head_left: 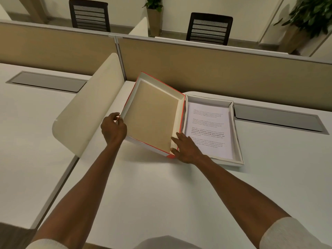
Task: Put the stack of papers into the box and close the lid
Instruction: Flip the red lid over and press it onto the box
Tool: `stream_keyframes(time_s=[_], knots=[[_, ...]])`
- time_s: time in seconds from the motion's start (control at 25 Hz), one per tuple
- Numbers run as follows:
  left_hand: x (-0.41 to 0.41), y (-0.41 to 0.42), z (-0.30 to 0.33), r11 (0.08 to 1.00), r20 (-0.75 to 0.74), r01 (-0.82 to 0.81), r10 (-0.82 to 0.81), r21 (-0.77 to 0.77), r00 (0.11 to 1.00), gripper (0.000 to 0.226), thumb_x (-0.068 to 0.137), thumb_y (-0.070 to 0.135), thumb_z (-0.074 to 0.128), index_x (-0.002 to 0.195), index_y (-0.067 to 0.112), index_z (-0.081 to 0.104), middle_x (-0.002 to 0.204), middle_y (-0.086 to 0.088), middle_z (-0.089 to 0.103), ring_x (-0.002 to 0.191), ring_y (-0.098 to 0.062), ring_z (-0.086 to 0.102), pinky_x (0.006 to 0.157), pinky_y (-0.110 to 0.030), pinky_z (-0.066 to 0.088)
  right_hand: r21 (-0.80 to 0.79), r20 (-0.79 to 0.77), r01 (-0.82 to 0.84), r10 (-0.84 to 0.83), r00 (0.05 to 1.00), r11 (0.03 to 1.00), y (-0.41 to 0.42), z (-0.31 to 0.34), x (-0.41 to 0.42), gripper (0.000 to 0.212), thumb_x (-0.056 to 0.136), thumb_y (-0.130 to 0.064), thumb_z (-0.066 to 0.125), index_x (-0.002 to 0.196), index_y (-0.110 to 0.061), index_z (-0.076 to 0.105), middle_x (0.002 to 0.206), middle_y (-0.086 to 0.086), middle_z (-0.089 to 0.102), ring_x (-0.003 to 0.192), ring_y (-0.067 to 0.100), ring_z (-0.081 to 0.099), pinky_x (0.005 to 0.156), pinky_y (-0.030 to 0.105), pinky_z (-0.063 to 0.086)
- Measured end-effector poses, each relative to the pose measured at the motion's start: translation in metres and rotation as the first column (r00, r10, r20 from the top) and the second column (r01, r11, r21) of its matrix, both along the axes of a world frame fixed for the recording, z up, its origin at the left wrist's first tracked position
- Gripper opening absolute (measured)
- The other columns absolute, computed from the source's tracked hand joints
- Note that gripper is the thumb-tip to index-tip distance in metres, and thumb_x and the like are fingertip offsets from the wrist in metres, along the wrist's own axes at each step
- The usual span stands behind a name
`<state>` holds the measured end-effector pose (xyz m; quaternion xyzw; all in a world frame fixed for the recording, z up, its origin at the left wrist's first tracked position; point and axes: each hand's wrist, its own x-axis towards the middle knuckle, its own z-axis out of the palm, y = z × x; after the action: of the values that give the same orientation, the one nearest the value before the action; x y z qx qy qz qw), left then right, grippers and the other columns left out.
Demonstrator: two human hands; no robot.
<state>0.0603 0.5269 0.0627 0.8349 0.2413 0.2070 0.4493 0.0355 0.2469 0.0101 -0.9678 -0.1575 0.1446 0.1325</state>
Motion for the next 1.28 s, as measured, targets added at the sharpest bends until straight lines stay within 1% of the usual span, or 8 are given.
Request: stream_keyframes(time_s=[0.12, 0.28, 0.48, 0.72, 0.84, 1.0, 1.16, 1.28], knots=[[-0.009, -0.016, 0.025, 0.998, 0.124, 0.02, -0.012, -0.059, 0.992, 0.024, 0.091, 0.02, 0.063, 0.112, 0.014, 0.074, 0.112, -0.009, 0.072, 0.102, -0.026, 0.068, 0.094, -0.038, 0.054, 0.317, 0.049, 0.149, -0.173, 0.984, 0.937, 0.009, 0.032, 0.008, 0.058, 0.099, -0.04, 0.056, 0.149, -0.013, 0.044, 0.157, 0.012, 0.041, 0.146, 0.026, 0.035, 0.118, 0.038, 0.029], [-0.02, -0.048, 0.059, 0.992, 0.274, 0.115, -0.097, -0.049, 0.957, 0.023, 0.087, 0.025, 0.072, 0.108, 0.015, 0.076, 0.109, -0.004, 0.074, 0.096, -0.022, 0.069, 0.089, -0.042, 0.058, 0.718, -0.114, 0.39, -0.456, 0.883, 0.576, 0.029, 0.102, 0.034, 0.042, 0.093, -0.043, 0.064, 0.126, -0.017, 0.065, 0.12, 0.005, 0.07, 0.107, 0.018, 0.066, 0.095, 0.039, 0.052], [-0.033, -0.103, 0.082, 0.953, 0.359, 0.273, -0.302, 0.132, 0.883, 0.036, 0.081, 0.024, 0.079, 0.113, 0.008, 0.074, 0.112, -0.009, 0.072, 0.101, -0.02, 0.067, 0.088, -0.026, 0.054, 0.782, -0.541, 0.602, -0.308, 0.783, 0.158, 0.04, 0.167, 0.061, 0.032, 0.093, -0.042, 0.064, 0.106, -0.012, 0.065, 0.097, 0.011, 0.073, 0.073, 0.022, 0.074, 0.063, 0.032, 0.06], [-0.046, -0.157, 0.082, 0.891, 0.328, 0.436, -0.452, 0.124, 0.829, 0.063, 0.077, 0.035, 0.084, 0.131, 0.009, 0.062, 0.128, -0.01, 0.064, 0.107, -0.007, 0.054, 0.088, -0.002, 0.038, 0.77, -0.555, 0.635, -0.429, 0.713, 0.06, 0.029, 0.168, 0.059, 0.038, 0.094, -0.021, 0.068, 0.127, -0.004, 0.06, 0.121, 0.013, 0.069, 0.091, 0.027, 0.069, 0.079, 0.04, 0.061], [-0.045, -0.157, 0.075, 0.789, 0.354, 0.614, -0.58, 0.021, 0.733, 0.076, 0.075, 0.042, 0.078, 0.141, 0.013, 0.053, 0.138, -0.006, 0.058, 0.111, -0.007, 0.059, 0.089, -0.005, 0.048, 0.745, -0.599, 0.667, -0.423, 0.68, 0.016, 0.01, 0.172, 0.056, 0.04, 0.095, -0.021, 0.066, 0.131, -0.007, 0.056, 0.124, 0.012, 0.066, 0.1, 0.032, 0.067, 0.088, 0.048, 0.058], [-0.047, -0.151, 0.058, 0.725, 0.205, 0.636, -0.602, -0.264, 0.772, 0.077, 0.078, 0.071, 0.06, 0.143, 0.032, 0.048, 0.14, 0.015, 0.055, 0.116, -0.002, 0.056, 0.084, -0.009, 0.047, 0.731, -0.646, 0.681, -0.368, 0.669, -0.047, -0.01, 0.177, 0.053, 0.038, 0.097, -0.015, 0.062, 0.133, -0.004, 0.054, 0.122, 0.016, 0.066, 0.106, 0.035, 0.066, 0.092, 0.052, 0.056], [-0.045, -0.148, 0.025, 0.495, 0.126, 0.583, -0.683, -0.644, 0.719, 0.073, 0.084, 0.079, 0.022, 0.14, 0.041, 0.048, 0.139, 0.025, 0.053, 0.112, 0.008, 0.056, 0.097, -0.018, 0.042, 0.74, -0.651, 0.671, -0.31, 0.693, -0.055, -0.023, 0.176, 0.044, 0.041, 0.098, -0.017, 0.061, 0.136, -0.006, 0.052, 0.126, 0.018, 0.066, 0.112, 0.036, 0.065, 0.097, 0.053, 0.053], [-0.041, -0.149, 0.003, 0.574, -0.066, 0.506, -0.7, -0.644, 0.711, 0.057, 0.087, 0.08, 0.025, 0.115, 0.042, 0.056, 0.111, 0.023, 0.061, 0.084, 0.007, 0.061, 0.064, -0.013, 0.047, 0.76, -0.636, 0.649, -0.239, 0.733, -0.034, -0.037, 0.177, 0.036, 0.04, 0.099, -0.019, 0.059, 0.136, -0.007, 0.053, 0.124, 0.016, 0.067, 0.104, 0.033, 0.068, 0.087, 0.049, 0.058]])
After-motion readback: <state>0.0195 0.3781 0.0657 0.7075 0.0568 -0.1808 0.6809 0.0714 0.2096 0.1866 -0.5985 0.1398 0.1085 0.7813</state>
